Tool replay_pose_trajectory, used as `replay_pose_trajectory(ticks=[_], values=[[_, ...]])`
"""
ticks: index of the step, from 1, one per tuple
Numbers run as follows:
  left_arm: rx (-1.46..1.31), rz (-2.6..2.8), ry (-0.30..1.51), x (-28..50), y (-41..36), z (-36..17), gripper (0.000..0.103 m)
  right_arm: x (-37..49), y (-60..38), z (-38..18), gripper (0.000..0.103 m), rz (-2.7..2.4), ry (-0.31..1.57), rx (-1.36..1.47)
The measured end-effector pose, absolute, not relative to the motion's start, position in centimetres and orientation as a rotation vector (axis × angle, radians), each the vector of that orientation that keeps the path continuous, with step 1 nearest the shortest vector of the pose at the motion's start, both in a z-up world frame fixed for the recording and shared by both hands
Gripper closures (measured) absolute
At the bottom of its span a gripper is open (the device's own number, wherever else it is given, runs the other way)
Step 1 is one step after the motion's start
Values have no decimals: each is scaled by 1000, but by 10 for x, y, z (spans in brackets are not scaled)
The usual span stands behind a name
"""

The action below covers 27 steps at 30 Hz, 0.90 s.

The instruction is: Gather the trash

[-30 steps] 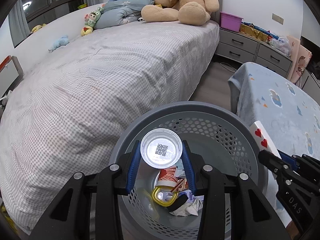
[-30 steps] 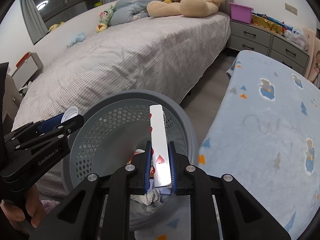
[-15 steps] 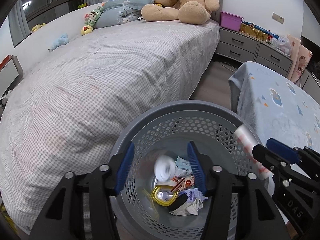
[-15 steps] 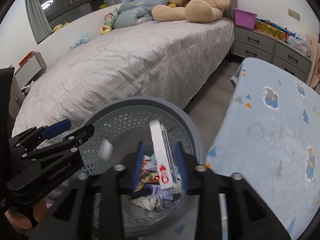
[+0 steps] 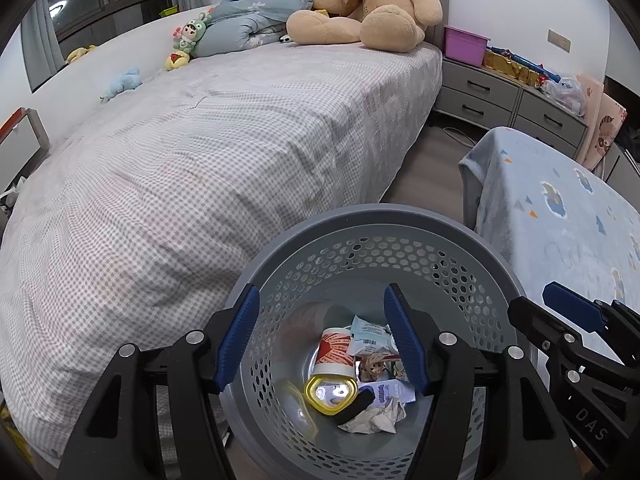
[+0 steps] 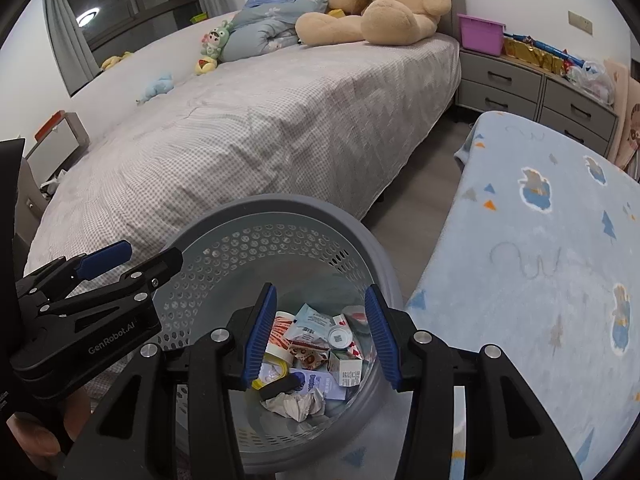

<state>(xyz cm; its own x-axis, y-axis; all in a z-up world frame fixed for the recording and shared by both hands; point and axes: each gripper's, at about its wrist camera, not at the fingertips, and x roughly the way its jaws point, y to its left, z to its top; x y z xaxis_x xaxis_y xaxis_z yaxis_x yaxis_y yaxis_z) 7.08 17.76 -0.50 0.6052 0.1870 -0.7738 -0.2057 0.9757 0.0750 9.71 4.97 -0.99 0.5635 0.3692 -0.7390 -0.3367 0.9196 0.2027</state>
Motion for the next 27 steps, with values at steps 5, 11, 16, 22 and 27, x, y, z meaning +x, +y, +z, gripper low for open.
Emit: replay_pose_trajectory(ticks=[5,11,16,22,27], values=[[-23,228,891,71,178,-5,39,96,49,-11,56,413,881,42],[-23,229,891,71,178,-5,38,97,48,-12,55,412,884,45],[-25,233,886,71,178,-4,33,97,48,-12,54,412,884,44],[-28,239,884,71,179,-3,30,98,47,-13,52,410,884,46],[-30,256,873,70,181,-2,27,98,47,-13,48,409,881,46]])
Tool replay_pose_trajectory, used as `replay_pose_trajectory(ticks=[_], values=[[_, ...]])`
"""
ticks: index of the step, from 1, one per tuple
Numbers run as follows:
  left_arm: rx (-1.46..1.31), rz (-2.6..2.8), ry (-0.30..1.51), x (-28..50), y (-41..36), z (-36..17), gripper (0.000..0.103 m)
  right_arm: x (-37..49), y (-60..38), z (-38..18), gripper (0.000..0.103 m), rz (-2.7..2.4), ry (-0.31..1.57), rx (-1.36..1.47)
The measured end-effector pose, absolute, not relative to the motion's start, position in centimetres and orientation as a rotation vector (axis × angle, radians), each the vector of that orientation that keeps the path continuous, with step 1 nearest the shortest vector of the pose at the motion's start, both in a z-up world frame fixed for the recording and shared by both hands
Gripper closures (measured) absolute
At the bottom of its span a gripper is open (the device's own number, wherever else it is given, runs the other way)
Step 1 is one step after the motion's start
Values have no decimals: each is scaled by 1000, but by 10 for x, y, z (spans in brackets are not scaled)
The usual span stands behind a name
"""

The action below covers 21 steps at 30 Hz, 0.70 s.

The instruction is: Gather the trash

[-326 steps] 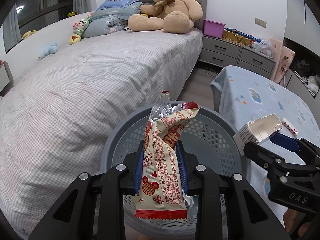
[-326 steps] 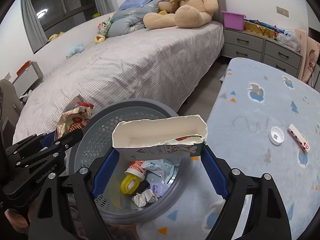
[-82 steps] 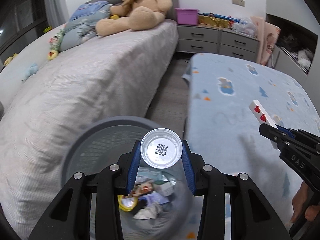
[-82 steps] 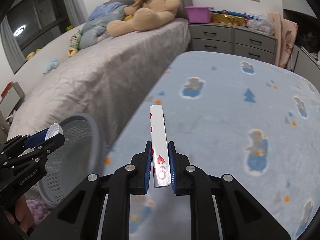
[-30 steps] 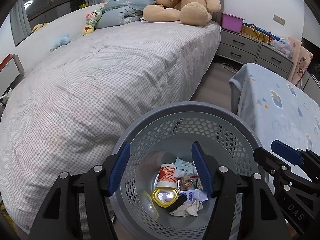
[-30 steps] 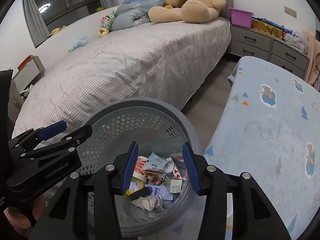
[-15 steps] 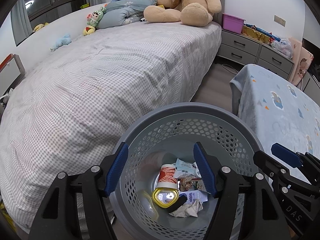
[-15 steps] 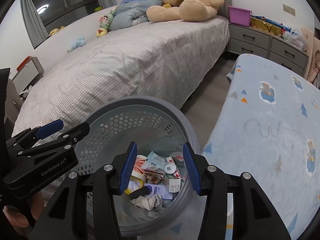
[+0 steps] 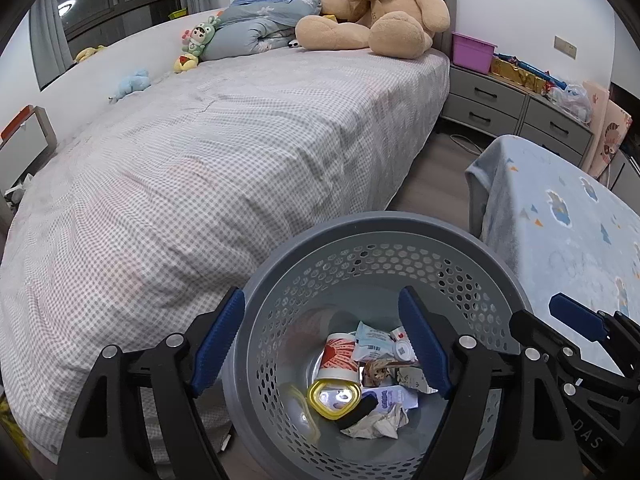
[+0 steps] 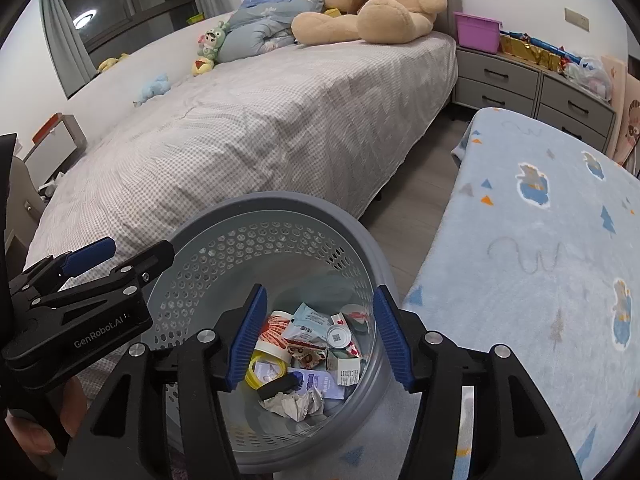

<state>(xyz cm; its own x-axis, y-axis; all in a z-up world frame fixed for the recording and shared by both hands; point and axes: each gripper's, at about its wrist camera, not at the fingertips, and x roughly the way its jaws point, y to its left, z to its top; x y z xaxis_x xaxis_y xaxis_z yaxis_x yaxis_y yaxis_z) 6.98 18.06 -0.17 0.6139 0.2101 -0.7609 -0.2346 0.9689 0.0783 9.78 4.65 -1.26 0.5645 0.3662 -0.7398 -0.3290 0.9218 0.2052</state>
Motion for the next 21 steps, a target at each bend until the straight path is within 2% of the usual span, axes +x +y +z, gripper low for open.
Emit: replay_pose_trajectory(ticks=[13,17,21], values=[[-32,259,874,70,181,-2,24,98,44,-12,43,405,876,45],[-30,263,875,70,181,-3,23,99,43,-11,33,398,866,52],[-32,266,877,70,182,-3,23,99,41,-10,30,389,860,57]])
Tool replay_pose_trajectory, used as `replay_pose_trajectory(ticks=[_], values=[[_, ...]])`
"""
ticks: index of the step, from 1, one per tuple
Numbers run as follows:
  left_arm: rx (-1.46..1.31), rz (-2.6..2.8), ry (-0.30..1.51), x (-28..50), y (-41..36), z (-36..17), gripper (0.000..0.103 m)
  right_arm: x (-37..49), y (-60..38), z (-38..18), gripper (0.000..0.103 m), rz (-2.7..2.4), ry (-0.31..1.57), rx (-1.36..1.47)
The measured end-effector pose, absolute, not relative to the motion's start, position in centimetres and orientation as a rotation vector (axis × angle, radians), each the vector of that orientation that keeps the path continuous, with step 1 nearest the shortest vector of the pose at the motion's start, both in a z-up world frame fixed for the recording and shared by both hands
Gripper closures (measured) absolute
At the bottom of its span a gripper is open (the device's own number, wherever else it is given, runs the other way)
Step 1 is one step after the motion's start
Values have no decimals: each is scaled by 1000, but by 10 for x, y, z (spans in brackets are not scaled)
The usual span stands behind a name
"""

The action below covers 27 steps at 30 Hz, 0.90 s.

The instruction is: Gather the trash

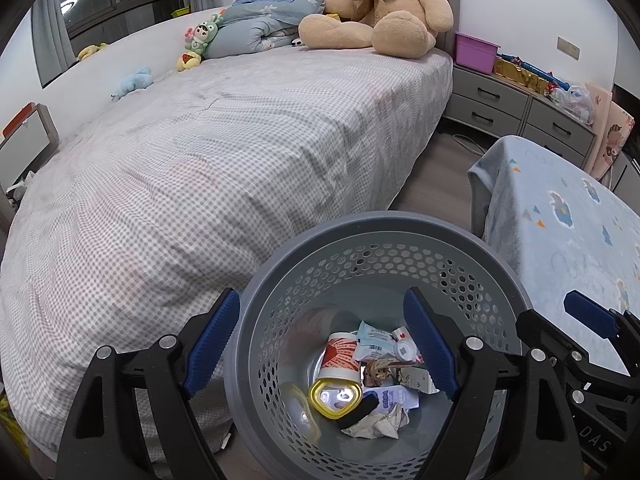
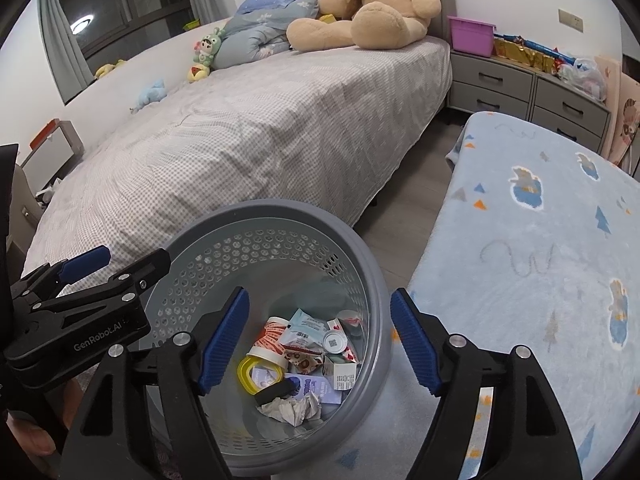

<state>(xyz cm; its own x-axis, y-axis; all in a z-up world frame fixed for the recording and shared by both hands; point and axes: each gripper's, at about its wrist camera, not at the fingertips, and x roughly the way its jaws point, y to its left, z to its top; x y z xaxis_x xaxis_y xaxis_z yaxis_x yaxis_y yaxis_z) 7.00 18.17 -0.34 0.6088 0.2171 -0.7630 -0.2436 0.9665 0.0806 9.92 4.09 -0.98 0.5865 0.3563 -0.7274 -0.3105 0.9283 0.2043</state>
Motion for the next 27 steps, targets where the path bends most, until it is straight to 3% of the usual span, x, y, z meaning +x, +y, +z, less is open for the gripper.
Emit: replay_pose_trajectory(ticks=[12,27], values=[[-35,269,877,70,182,-4,22,98,41,-8,12,380,834,59],[-32,265,866,69,180,-2,22,98,41,-8,11,374,835,55]])
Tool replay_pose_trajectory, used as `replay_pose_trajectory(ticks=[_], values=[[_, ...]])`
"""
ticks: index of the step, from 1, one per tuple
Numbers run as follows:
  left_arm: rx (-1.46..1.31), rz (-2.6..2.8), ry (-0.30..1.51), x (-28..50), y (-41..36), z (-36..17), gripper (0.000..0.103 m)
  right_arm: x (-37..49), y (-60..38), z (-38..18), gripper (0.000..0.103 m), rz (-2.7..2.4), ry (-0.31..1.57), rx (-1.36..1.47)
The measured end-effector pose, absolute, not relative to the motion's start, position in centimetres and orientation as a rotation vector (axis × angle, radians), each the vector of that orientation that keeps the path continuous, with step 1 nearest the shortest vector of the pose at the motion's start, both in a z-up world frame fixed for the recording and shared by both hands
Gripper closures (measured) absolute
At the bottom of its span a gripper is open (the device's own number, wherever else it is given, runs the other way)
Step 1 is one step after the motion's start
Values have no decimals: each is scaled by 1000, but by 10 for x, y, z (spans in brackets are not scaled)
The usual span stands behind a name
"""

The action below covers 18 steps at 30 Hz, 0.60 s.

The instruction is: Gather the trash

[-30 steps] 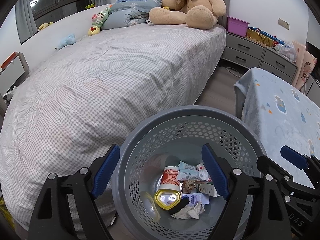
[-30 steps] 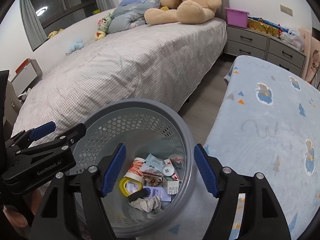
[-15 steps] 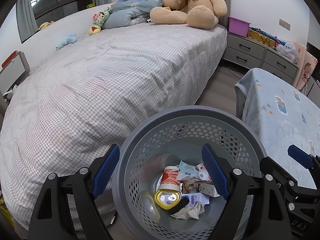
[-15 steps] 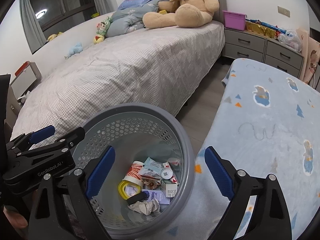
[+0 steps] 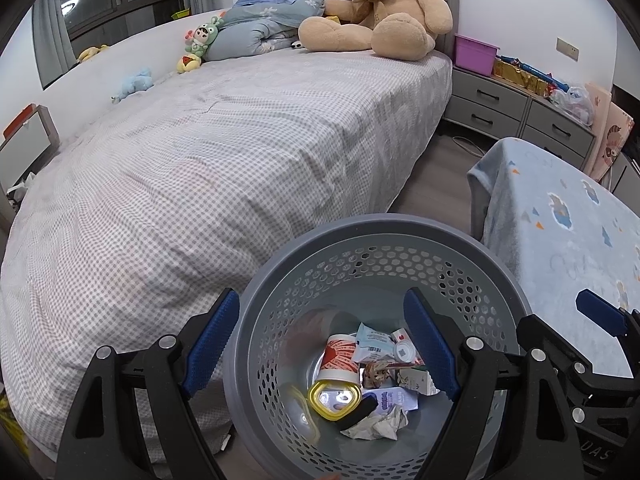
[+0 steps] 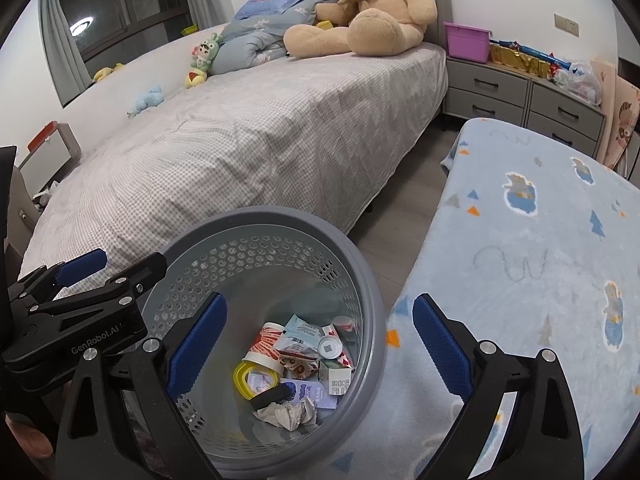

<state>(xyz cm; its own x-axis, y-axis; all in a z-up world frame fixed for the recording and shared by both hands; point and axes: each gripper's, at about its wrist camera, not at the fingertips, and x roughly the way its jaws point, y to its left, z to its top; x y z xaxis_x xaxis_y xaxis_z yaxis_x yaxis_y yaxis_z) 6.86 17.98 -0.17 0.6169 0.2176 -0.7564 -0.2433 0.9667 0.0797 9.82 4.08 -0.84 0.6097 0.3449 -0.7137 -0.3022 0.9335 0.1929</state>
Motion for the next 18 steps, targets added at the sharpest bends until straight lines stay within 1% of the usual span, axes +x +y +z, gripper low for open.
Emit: replay_pose_trajectory(ticks=[18], values=[[-36,263,863,68,180,-1,22,98,41,-8,11,374,835,54]])
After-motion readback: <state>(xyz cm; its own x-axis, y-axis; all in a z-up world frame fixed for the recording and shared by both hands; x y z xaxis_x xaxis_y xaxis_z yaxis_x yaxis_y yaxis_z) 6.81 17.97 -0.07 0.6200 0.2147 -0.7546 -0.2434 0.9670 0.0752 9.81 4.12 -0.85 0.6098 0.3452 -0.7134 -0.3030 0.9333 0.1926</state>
